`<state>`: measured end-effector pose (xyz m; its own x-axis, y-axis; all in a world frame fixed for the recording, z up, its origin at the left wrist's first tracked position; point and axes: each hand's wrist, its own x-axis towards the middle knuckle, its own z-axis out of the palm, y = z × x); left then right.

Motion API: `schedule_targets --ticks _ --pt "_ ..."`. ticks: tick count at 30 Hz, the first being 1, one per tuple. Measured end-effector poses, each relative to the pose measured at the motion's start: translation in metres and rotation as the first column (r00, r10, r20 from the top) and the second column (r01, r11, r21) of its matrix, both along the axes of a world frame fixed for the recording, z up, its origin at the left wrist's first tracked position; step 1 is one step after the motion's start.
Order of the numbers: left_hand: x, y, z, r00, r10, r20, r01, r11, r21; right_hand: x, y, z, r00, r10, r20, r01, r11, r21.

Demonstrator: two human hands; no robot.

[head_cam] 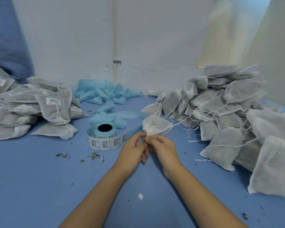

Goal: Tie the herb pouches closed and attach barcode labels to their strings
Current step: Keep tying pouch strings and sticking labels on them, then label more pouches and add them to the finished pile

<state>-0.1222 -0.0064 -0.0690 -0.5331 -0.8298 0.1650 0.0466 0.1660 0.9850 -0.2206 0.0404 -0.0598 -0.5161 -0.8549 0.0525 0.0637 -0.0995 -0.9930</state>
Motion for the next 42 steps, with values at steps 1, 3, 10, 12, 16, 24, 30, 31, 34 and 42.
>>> schedule_targets --ticks 1,3,10,12,16,24,30,31,34,42 --pt "0.0 0.0 0.0 1.0 0.002 0.013 -0.002 1.0 -0.009 0.0 0.0 0.0 1.0 -0.009 0.019 0.009 1.0 -0.006" --pt "-0.001 0.0 0.0 0.999 0.002 0.049 -0.001 1.0 -0.026 -0.001 0.0 0.0 0.998 -0.033 0.06 0.033 0.999 -0.008" --pt "-0.002 -0.001 0.007 0.992 -0.044 0.121 0.039 0.998 0.044 -0.005 -0.002 0.001 0.972 -0.101 0.212 0.101 0.995 0.014" --pt "-0.003 -0.001 0.009 0.992 -0.047 0.12 0.041 0.998 0.055 -0.006 -0.002 0.002 0.957 -0.088 0.275 0.093 0.996 -0.006" --pt "-0.004 0.002 0.005 0.987 -0.009 0.163 0.013 1.0 -0.021 -0.009 -0.001 0.003 0.946 -0.022 0.324 0.037 0.998 -0.042" --pt "0.005 0.0 -0.005 0.855 0.432 0.287 -0.217 0.801 -0.558 -0.018 0.002 0.007 0.956 0.125 0.265 -0.11 0.991 -0.07" --pt "0.013 0.0 0.002 0.674 0.644 0.362 -0.159 0.605 -0.78 -0.012 0.004 0.002 0.813 -0.127 -0.568 0.169 0.985 0.022" --pt "0.014 0.002 0.004 0.69 0.641 0.337 -0.17 0.596 -0.785 -0.012 0.005 0.001 0.696 -0.13 -0.706 0.214 0.976 0.031" --pt "0.013 0.009 0.009 0.777 0.588 0.226 -0.148 0.519 -0.842 -0.011 0.006 0.0 0.388 -0.093 -0.917 0.313 0.949 0.036" --pt "0.007 0.011 0.011 0.869 0.456 0.191 -0.032 0.439 -0.898 -0.004 0.009 0.001 0.239 -0.1 -0.966 0.239 0.97 -0.041"
